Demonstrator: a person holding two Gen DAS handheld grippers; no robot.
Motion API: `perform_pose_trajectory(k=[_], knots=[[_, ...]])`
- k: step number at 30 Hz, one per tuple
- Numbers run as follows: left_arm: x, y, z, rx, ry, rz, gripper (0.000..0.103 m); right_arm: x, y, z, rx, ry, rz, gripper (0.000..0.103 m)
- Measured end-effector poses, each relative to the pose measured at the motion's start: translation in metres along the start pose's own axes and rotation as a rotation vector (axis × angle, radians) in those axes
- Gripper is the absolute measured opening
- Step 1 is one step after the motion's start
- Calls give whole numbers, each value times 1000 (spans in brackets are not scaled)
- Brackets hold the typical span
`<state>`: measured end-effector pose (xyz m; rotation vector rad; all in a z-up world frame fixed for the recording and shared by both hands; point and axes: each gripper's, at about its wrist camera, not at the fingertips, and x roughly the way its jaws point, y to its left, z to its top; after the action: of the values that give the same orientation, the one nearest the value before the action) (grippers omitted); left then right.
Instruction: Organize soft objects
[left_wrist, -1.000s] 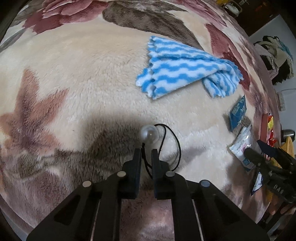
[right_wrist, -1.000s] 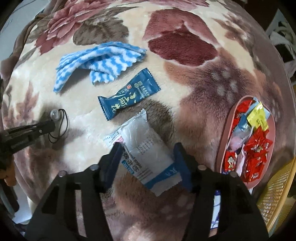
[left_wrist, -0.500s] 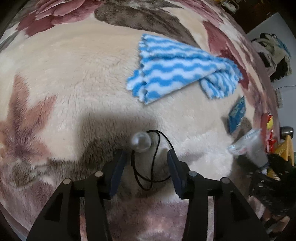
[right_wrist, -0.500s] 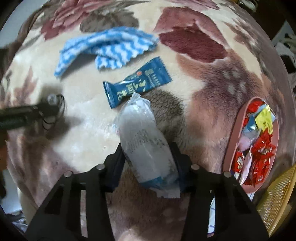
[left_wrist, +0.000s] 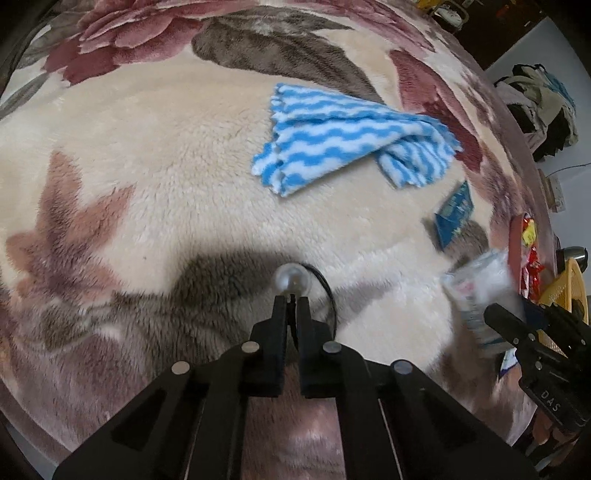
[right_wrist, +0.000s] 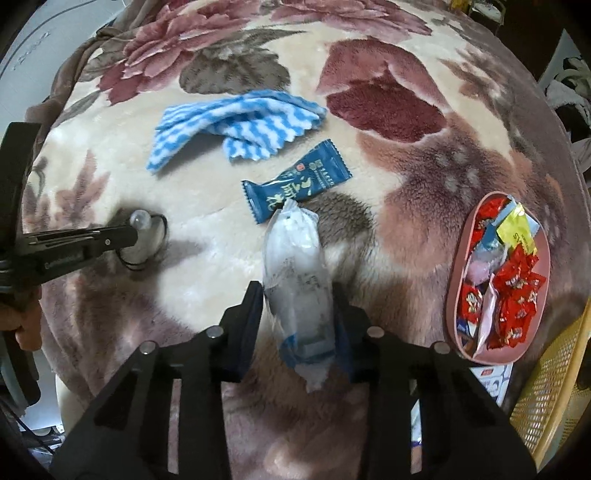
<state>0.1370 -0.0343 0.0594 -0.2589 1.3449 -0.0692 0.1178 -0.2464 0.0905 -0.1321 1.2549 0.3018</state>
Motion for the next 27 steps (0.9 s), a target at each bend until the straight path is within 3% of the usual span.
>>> perform_pose_trajectory(k=[9, 15, 17, 19, 21, 27], knots=[[-32, -15, -15, 25, -42, -4, 1, -20, 9, -17, 16, -30, 13, 24], [-45, -16, -20, 25, -68, 17, 2, -36, 10, -30, 27, -43, 26, 25], [-41, -11, -19, 3, -60, 26, 14, -39, 8, -31, 46, -41, 30, 27], [-37, -7, -17, -20, -53, 36, 44, -39, 6, -30, 61, -39, 24, 40], [-33, -2, -14, -35, -59, 26, 51, -38, 1, -26, 78, -48, 21, 67], [-5, 6, 0, -65, -7, 5, 52, -20, -8, -10, 97, -42, 36, 69]])
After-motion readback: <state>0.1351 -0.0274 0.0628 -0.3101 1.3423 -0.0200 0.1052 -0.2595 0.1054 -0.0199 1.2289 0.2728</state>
